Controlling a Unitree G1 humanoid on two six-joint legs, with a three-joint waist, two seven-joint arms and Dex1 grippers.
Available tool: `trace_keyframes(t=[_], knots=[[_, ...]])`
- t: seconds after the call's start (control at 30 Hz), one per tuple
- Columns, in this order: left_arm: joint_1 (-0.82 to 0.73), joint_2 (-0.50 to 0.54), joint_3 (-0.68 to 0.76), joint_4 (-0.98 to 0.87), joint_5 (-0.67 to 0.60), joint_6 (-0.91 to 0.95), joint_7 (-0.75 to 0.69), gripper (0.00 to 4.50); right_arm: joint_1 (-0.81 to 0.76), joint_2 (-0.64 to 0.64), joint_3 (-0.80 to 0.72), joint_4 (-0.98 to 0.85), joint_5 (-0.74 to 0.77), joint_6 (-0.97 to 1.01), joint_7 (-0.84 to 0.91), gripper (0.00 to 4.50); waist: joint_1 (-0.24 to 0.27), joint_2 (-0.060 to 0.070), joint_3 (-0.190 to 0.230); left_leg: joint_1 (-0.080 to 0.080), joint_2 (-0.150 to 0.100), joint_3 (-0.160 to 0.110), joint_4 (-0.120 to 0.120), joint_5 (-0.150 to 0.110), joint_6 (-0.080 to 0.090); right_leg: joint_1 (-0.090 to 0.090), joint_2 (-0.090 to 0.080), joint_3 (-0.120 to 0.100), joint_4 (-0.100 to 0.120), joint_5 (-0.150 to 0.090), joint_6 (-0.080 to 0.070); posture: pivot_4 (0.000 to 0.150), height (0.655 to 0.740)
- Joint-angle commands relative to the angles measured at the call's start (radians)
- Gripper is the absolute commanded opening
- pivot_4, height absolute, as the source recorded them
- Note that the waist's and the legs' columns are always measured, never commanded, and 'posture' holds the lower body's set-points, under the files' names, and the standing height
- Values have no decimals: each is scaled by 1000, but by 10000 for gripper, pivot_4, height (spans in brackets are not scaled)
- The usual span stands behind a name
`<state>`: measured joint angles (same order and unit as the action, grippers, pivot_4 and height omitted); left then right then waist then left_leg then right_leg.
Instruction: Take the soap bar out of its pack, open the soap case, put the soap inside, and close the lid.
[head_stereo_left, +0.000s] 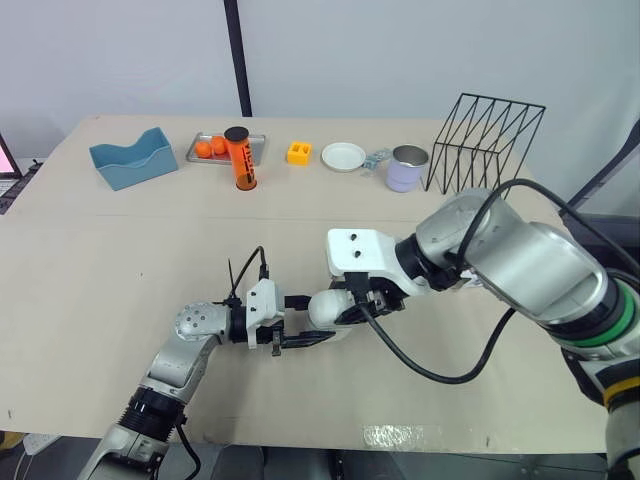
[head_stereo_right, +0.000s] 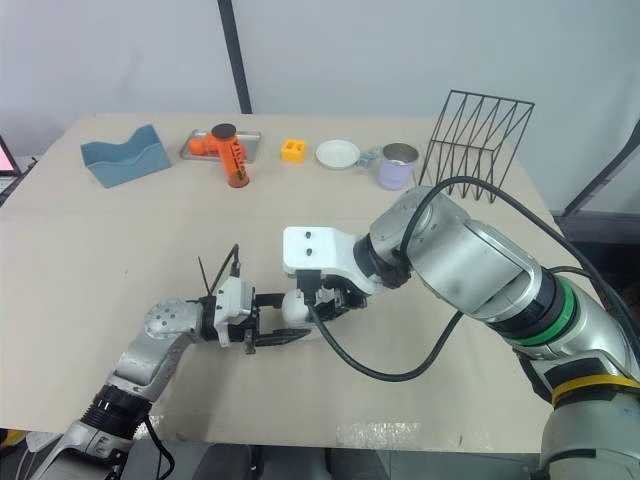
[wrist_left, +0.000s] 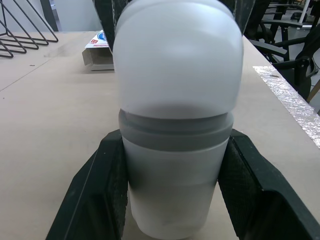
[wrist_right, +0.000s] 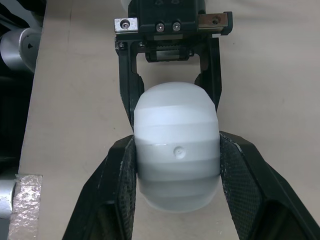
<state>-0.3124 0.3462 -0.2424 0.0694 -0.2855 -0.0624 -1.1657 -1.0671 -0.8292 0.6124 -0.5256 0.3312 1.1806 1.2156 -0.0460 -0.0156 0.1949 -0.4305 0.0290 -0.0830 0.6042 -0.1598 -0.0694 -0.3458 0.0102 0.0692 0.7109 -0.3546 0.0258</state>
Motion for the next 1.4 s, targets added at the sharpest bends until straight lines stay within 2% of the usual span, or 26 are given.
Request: trace_keyframes(t=[0.03,0.6,0.67,0.8,1.4], knots=[[-19,2,14,20,7,8,28,20187,13,-1,42,-38,41,13,28,18112,0,0,0,0,0,0,0,0,0,0,0,0,0,0,0,1500,7400],[-10,0,12,9,10,15,37,20187,40,14,55,-29,50,45,14,18112,0,0,0,0,0,0,0,0,0,1,0,0,0,0,0,1500,7400],[-8,1,12,7,9,16,36,20187,43,20,51,-20,46,37,10,28678,0,-1,-1,0,0,0,0,0,0,1,0,0,0,0,0,1500,7400],[-11,3,10,6,9,18,36,20187,55,31,46,-7,33,12,-4,44632,0,-1,-1,1,0,0,0,0,0,1,0,0,-1,0,0,1500,7400],[1,3,1,-8,5,35,34,20187,58,-14,8,49,10,-50,-12,44632,0,-1,-1,0,0,0,-1,0,0,1,0,0,-1,0,0,1500,7400]])
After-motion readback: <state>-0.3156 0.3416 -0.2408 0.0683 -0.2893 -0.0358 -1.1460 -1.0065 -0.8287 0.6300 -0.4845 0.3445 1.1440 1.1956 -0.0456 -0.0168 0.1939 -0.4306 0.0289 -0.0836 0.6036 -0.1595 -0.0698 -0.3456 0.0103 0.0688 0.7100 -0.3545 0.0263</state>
